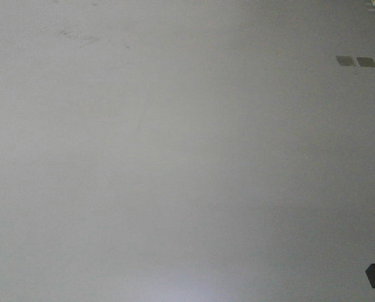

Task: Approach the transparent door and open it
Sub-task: 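Drive the base forward across the grey floor, turning toward the door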

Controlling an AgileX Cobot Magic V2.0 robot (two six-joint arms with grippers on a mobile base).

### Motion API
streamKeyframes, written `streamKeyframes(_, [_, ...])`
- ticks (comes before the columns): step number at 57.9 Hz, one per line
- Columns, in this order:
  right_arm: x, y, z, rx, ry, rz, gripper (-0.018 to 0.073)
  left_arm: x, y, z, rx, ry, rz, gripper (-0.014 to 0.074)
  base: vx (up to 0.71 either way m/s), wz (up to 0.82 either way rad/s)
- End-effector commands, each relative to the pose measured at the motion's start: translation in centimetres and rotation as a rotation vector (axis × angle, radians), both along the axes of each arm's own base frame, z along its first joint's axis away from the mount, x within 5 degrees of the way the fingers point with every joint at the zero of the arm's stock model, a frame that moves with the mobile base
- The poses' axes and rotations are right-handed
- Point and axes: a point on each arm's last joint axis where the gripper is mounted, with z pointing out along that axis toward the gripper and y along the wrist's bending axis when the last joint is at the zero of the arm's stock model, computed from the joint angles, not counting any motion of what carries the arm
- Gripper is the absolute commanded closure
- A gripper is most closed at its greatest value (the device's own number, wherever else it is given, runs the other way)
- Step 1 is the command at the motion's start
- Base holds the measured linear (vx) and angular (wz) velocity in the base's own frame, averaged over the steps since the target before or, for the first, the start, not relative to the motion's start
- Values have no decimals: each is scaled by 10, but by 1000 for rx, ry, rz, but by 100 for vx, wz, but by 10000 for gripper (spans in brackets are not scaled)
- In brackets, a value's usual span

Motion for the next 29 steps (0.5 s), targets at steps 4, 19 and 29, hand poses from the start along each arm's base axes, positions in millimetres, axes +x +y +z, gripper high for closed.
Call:
streamKeyframes(4, [0,0,4,-10,-84,-4,567,1,-2,-3,-5,-44,-22,602,42,13])
streamKeyframes(19, [0,0,4,-10,-84,-4,567,1,-2,-3,-5,-44,-22,602,43,20])
streamKeyframes(29, [0,0,4,-10,-84,-4,567,1,-2,-3,-5,-44,-22,602,44,27])
